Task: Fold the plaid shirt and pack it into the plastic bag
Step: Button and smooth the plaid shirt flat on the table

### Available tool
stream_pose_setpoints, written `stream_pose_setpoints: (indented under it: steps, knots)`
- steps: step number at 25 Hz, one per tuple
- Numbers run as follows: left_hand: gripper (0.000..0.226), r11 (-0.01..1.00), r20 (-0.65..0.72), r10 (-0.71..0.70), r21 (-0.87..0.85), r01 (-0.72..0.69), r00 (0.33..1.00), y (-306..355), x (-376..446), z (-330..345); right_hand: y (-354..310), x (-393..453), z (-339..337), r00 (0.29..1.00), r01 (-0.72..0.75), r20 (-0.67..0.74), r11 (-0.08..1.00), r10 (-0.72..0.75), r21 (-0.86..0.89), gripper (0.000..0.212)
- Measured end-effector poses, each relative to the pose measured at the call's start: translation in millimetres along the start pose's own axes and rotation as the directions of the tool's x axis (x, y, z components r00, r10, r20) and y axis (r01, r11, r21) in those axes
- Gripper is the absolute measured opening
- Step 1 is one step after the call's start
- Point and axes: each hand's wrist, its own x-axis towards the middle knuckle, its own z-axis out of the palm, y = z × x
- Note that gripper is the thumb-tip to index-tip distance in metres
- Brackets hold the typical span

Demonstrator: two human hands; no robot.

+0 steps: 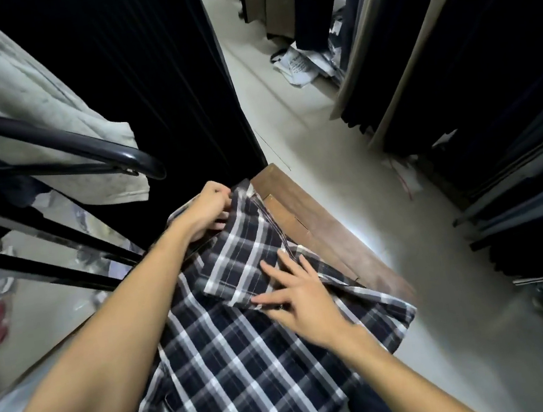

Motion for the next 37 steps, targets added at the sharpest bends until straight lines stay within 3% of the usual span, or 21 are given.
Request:
stream_pose_setpoints:
  steps: [2,4,7,10,14,17,20,22,26,30,35,37]
  knots:
    - [0.031,0.994,0.047,-0.089,-0.064,0.091,0.995,11,6,3,2,2,13,0.998,0.057,0.028,0.988,-0.053,-0.141,0.032]
    - [0.041,0.998,0.048,-0.061,-0.028,0.062,0.997,13,19,9,5,6,23,0.994,0.108,0.058,0.967,-0.097,-0.232,0.032]
    - [0.026,0.999,-0.056,0.007,0.044,-0.004,0.998,11,41,24,15,9,35,0.985,0.157,0.107,0.950,-0.132,-0.270,0.030]
    - [0.025,1.000,-0.174,0.016,0.027,-0.011,0.985,2,53,32,23,7,50,0.979,0.178,0.144,0.946,-0.143,-0.270,0.026]
    - [0.025,0.997,-0.196,0.059,0.068,-0.046,0.979,-5,52,36,24,12,54,0.978,0.163,0.171,0.940,-0.116,-0.300,0.030]
    - [0.017,0.974,-0.168,0.111,0.215,-0.073,0.980,-1,47,32,12,12,32,0.971,0.129,0.226,0.963,-0.075,-0.235,0.049]
    - [0.018,0.958,-0.149,0.123,0.276,-0.078,0.981,0,45,29,15,5,4,0.995,-0.094,0.025,0.995,0.095,-0.035,0.059]
    - [0.016,0.939,-0.144,0.132,0.334,-0.077,0.981,2,43,30,36,-5,-11,0.976,-0.203,-0.085,0.978,0.199,-0.043,0.063]
    - [0.017,0.901,-0.178,0.137,0.431,-0.047,0.974,9,40,37,66,-32,-19,0.984,-0.169,0.021,0.962,0.178,-0.214,0.051]
    - [0.009,0.953,-0.275,0.087,0.302,0.000,0.958,12,38,37,67,-50,-8,0.972,-0.205,-0.144,0.972,0.187,-0.118,0.019]
    - [0.008,0.970,-0.310,0.095,0.241,-0.018,0.946,2,39,45,59,-48,-14,0.964,-0.258,-0.116,0.950,0.240,-0.177,0.020]
    - [0.007,0.952,-0.309,0.122,0.305,-0.024,0.943,1,40,46,59,-53,-18,0.961,-0.277,-0.081,0.934,0.265,-0.226,0.025]
